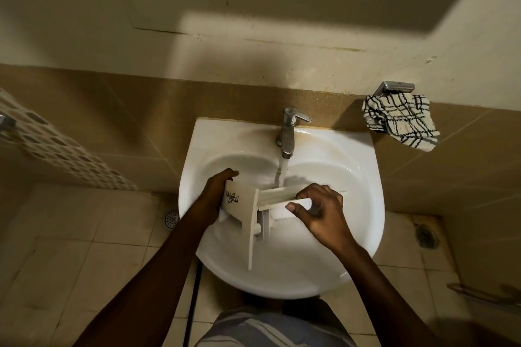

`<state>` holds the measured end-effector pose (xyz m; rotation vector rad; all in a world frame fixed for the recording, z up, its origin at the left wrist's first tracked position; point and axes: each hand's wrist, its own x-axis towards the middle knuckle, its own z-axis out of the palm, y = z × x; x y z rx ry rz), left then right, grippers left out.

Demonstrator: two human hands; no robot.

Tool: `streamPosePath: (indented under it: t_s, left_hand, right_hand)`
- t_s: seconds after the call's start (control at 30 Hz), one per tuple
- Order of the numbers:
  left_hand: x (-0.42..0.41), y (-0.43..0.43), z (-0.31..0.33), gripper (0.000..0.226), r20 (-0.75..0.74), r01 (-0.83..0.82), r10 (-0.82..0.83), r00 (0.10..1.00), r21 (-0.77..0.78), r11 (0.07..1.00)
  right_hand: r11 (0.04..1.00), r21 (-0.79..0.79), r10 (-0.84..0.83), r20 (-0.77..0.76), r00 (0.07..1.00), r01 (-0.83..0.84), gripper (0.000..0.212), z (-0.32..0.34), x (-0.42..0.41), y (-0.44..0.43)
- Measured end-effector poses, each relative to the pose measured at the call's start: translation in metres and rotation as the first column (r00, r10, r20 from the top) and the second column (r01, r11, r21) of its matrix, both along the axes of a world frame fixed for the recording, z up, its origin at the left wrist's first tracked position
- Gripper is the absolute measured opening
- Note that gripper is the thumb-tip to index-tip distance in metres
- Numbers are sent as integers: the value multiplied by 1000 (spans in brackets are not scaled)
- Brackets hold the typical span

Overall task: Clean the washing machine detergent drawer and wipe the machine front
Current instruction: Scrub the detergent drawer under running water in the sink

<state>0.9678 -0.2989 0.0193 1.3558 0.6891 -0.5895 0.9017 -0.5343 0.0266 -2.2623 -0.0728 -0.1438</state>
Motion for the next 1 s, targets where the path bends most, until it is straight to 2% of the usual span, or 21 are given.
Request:
streamPosePath:
  t_s: [0.1, 0.2, 0.3, 0.37, 0.47, 0.53, 0.6, 0.7, 0.77, 0.83, 0.93, 1.0]
  left_hand:
    - [-6, 4, 7, 25, 4, -70, 70, 998, 20, 997]
    - [-13, 1, 11, 17, 34, -146, 145, 989, 41, 988]
    - [-25, -4, 12, 18, 79, -213, 206, 975, 87, 973]
    - [-35, -11, 15, 21, 118, -246, 233, 965, 121, 962]
    - [-52, -24, 19, 21, 182, -323, 292, 939, 170, 931]
    - [-63, -34, 18, 26, 227, -369, 320, 920, 219, 903]
    - [-76, -46, 19, 32, 272, -397, 324, 906, 283, 873]
    - [-96, -66, 23, 33, 327, -462, 363, 873, 309, 832]
    - [-105, -78, 23, 36, 346, -475, 362, 866, 340, 812]
    - [-113, -89, 24, 43, 359, -470, 342, 868, 377, 798]
    - [-124, -110, 29, 44, 370, -453, 326, 870, 340, 824]
    - [-131, -123, 27, 44, 353, -399, 286, 891, 306, 864]
  right_hand:
    - [1000, 10, -11, -5, 1000, 11, 29, 5, 1, -5]
    - [998, 57, -30, -83, 996, 35, 31, 12, -1, -11]
    - [987, 142, -58, -128, 990, 76, 18, 27, -9, -19]
    - [948, 261, -140, -166, 976, 181, 5, 44, -20, -25]
    - [844, 443, -210, -249, 945, 304, 16, 78, -43, -34]
    - [785, 531, -150, -336, 930, 318, 19, 100, -64, -34]
    - [734, 579, -43, -482, 875, 355, 20, 112, -85, -31]
    - [700, 566, 117, -692, 713, 435, 19, 107, -104, -22]
    - [667, 528, 144, -784, 604, 526, 19, 91, -110, -15]
    - [547, 534, 151, -821, 551, 645, 19, 73, -109, -7]
    - [201, 564, 157, -826, 542, 801, 20, 57, -98, 1]
    - [26, 544, 115, -835, 538, 839, 22, 50, -87, 0]
